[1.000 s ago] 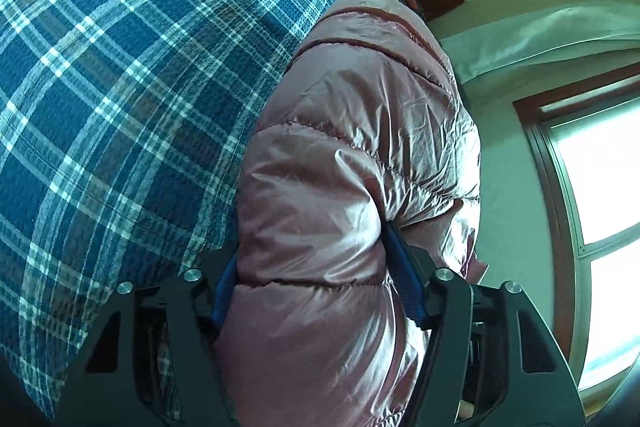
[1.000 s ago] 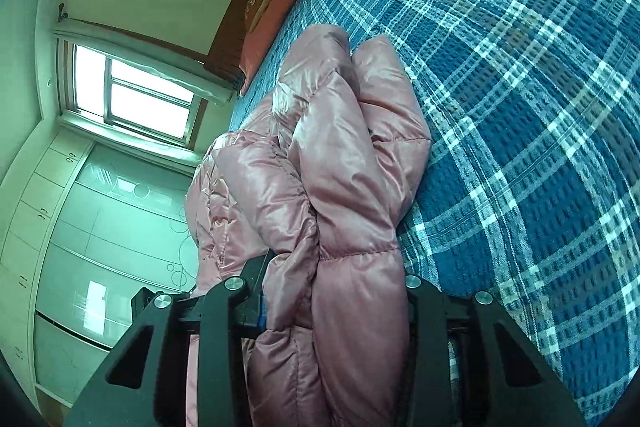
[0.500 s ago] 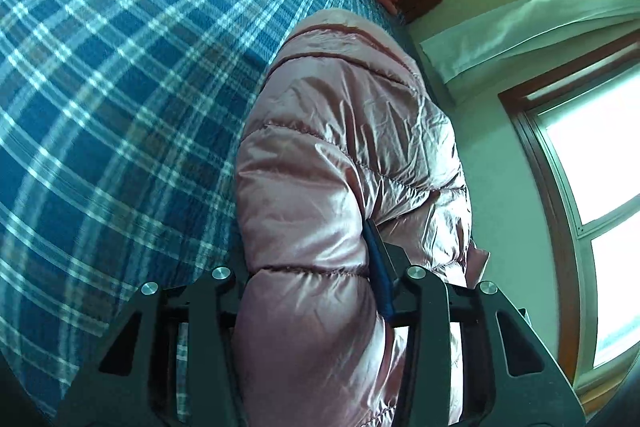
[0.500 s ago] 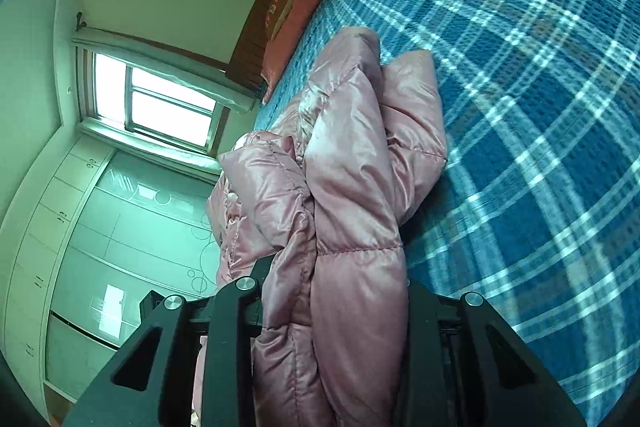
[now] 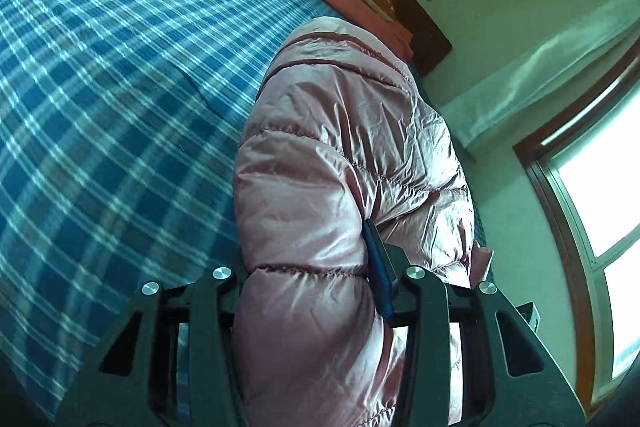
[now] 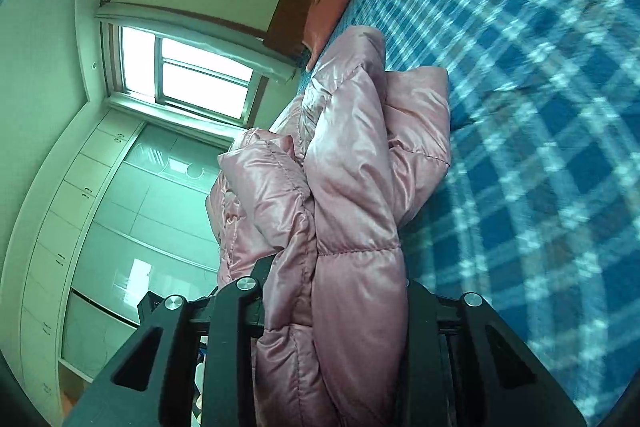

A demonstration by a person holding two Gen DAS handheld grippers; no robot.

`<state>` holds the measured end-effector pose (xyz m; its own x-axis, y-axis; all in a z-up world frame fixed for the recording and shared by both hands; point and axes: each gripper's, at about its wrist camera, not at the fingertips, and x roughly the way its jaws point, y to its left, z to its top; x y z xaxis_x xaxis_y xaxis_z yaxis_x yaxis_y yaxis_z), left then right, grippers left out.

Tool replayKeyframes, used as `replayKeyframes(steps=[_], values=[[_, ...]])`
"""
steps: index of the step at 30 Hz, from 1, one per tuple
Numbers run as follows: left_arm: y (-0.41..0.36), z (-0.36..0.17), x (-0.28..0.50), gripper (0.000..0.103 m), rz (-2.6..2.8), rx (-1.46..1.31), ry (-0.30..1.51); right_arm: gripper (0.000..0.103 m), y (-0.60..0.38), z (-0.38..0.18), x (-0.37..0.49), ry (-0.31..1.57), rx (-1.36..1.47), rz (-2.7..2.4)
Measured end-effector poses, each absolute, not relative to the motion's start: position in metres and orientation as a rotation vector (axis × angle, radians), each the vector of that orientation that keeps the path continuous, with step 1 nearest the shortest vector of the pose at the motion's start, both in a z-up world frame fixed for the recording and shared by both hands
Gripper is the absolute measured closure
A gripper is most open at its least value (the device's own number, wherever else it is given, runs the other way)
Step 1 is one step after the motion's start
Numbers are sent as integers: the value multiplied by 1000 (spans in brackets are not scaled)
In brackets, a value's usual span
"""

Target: Fold large clothes

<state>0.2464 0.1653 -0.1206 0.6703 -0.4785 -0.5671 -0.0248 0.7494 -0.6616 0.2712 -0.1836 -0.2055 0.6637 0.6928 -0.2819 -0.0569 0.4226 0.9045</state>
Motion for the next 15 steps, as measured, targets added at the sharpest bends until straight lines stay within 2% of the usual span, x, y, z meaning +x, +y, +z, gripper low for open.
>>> replayKeyframes(steps=[7,10,12,14,15], values=[[200,-159,277,61,-216,-768,905,75,-162,-232,306,821,1056,489],[204,-163,278,60,-238,-783,911,72,-158,-225,306,833,1009,482],[206,-160,276,60,-259,-787,914,65,-155,-214,309,850,945,454],[213,-157,275,58,-269,-803,915,51,-154,-204,309,855,888,428],[218,-153,274,50,-274,-810,910,46,-154,-198,311,846,868,418]])
